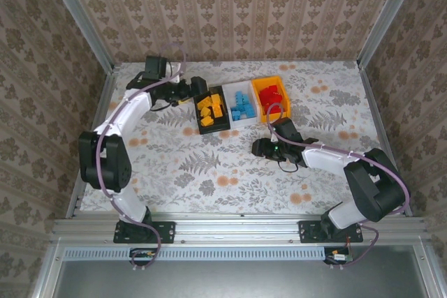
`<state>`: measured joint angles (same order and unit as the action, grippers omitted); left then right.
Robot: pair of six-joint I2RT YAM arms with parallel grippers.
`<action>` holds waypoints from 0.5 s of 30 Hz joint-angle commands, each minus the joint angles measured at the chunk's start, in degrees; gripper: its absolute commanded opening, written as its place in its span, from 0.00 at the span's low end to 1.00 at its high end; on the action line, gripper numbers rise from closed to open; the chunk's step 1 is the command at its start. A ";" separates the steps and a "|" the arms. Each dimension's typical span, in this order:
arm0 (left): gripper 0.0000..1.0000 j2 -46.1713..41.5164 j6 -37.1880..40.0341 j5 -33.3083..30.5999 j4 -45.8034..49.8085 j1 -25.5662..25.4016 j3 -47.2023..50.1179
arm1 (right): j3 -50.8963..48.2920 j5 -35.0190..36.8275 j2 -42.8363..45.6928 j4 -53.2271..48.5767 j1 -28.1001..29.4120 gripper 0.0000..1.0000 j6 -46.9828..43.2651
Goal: Sort the legos into containers by color
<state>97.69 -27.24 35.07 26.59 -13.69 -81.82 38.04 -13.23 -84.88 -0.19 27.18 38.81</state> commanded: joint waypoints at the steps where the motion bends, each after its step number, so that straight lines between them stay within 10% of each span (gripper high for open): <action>1: 1.00 -4.27 0.17 0.09 -2.02 1.29 2.90 | 0.96 2.17 0.81 -1.30 0.42 0.56 -0.84; 15: 1.00 -20.91 -0.36 -1.40 -4.89 10.25 15.82 | 5.14 5.01 9.88 -9.99 -5.52 0.63 -9.22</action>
<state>79.59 -27.42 34.39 23.38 -4.80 -67.85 40.93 -10.13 -77.60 -6.44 23.20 33.17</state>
